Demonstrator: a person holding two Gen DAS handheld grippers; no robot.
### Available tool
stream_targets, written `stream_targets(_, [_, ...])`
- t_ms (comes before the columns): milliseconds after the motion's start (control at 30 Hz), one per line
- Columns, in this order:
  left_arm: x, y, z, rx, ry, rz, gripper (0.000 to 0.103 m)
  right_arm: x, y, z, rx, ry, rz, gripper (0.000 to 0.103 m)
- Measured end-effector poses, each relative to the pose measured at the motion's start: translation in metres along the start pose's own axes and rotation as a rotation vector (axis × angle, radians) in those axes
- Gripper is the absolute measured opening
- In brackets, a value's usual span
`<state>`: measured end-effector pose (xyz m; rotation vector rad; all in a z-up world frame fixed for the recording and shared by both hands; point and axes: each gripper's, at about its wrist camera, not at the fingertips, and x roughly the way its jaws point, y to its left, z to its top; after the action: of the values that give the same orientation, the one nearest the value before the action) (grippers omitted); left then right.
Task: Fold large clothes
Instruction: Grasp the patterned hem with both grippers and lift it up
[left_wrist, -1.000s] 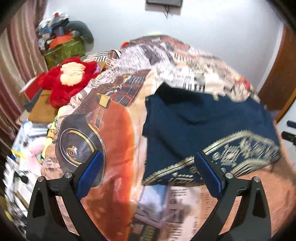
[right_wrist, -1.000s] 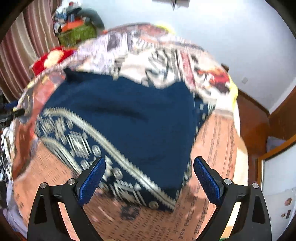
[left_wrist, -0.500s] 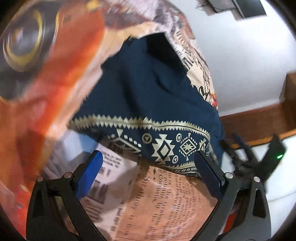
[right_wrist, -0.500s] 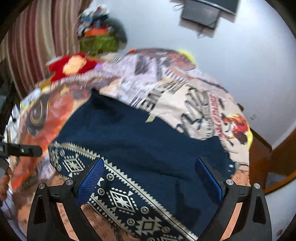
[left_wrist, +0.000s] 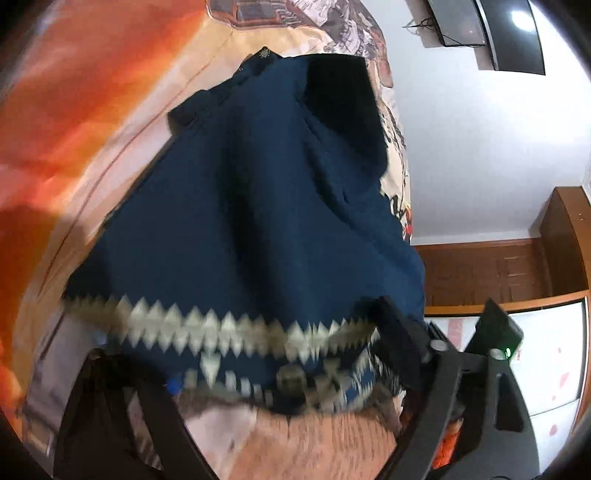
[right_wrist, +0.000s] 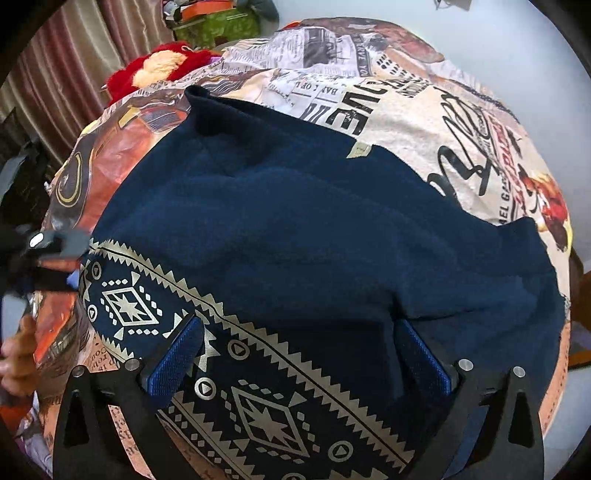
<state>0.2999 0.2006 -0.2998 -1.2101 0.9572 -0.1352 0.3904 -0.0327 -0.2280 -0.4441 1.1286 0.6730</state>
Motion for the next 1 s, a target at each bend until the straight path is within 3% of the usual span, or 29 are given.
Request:
stream_targets(33, [0.004, 0.001, 0.004, -0.016, -0.018, 0.002, 0.077, 0.000, -0.001, -0.001, -0.002, 0.001, 0.006, 0.103])
stream_targets(200, [0.017, -0.001, 0.020, -0.041, -0.077, 0.099, 0.030, -0.005, -0.001, -0.001, -0.019, 0.001, 0.024, 0.103])
stream_targets(300, [0.008, -0.024, 0.023, 0.063, -0.168, 0.204, 0.011, -0.013, -0.002, 0.002, -0.019, -0.012, 0.035, 0.103])
stream_targets(467, [-0.022, -0.072, 0.007, 0.283, -0.308, 0.326, 0.007, -0.042, -0.014, 0.010, 0.049, -0.097, 0.040, 0.103])
stream_targets(600, [-0.044, -0.092, -0.005, 0.376, -0.379, 0.410, 0.007, -0.050, -0.020, 0.020, 0.104, -0.131, 0.032, 0.103])
stream_targets(800, [-0.062, -0.088, -0.012, 0.455, -0.426, 0.518, 0.007, -0.020, -0.001, 0.030, 0.120, -0.065, 0.096, 0.103])
stream_targets(1000, [-0.066, -0.098, -0.024, 0.538, -0.438, 0.537, 0.006, 0.016, 0.030, 0.036, 0.024, 0.004, 0.075, 0.103])
